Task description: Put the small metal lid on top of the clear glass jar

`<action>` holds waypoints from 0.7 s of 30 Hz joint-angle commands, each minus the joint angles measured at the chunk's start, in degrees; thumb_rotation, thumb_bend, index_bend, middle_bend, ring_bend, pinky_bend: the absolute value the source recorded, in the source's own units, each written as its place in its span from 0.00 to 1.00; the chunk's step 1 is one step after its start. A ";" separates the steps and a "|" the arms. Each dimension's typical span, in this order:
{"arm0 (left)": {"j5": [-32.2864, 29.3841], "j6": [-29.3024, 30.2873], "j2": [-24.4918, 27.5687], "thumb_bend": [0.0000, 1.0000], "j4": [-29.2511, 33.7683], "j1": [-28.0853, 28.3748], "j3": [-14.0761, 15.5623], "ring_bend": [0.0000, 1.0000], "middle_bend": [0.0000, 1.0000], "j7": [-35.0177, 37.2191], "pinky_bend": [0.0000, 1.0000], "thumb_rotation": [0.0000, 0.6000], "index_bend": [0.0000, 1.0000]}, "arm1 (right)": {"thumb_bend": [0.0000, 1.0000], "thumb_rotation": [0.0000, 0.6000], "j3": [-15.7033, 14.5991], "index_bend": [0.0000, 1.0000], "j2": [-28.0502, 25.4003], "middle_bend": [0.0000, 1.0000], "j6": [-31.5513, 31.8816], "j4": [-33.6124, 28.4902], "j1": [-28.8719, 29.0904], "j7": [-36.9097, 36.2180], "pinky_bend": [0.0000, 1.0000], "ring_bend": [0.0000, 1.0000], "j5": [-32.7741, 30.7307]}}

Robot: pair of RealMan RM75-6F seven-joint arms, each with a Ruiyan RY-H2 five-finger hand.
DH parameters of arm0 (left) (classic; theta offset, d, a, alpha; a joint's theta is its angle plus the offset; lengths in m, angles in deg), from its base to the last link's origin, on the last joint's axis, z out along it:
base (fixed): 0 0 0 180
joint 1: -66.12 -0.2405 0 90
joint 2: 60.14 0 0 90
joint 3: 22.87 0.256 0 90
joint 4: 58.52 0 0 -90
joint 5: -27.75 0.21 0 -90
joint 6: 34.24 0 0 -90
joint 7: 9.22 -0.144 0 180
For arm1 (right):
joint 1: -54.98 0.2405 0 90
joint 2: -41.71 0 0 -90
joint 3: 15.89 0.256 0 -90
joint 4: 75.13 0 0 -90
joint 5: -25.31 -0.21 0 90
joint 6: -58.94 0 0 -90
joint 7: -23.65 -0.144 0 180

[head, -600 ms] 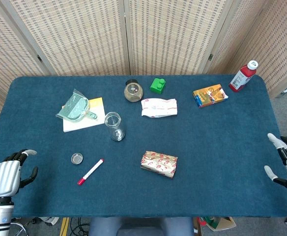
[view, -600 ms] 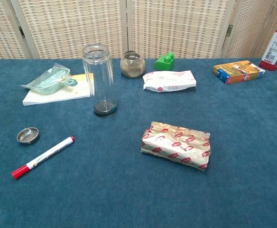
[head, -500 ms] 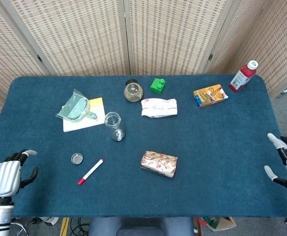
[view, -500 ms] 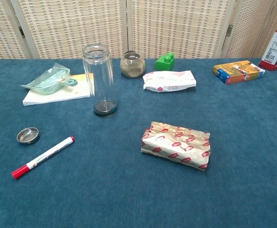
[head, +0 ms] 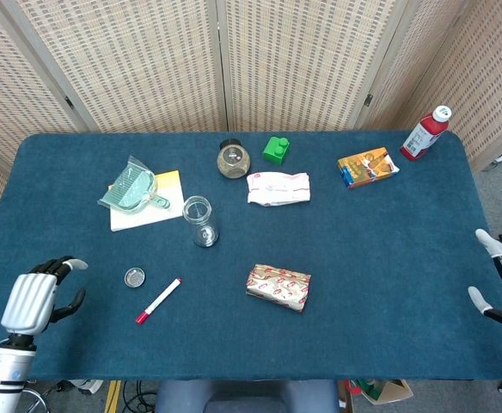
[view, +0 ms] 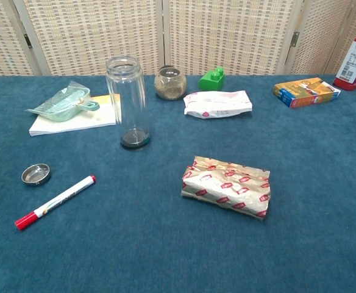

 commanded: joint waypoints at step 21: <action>-0.57 -21.39 -7.04 0.38 -15.76 16.07 -0.68 0.73 0.75 6.37 0.93 1.00 0.38 | 0.31 1.00 -0.15 0.02 -0.48 0.19 -0.14 -0.93 -0.30 1.05 0.23 0.08 -0.14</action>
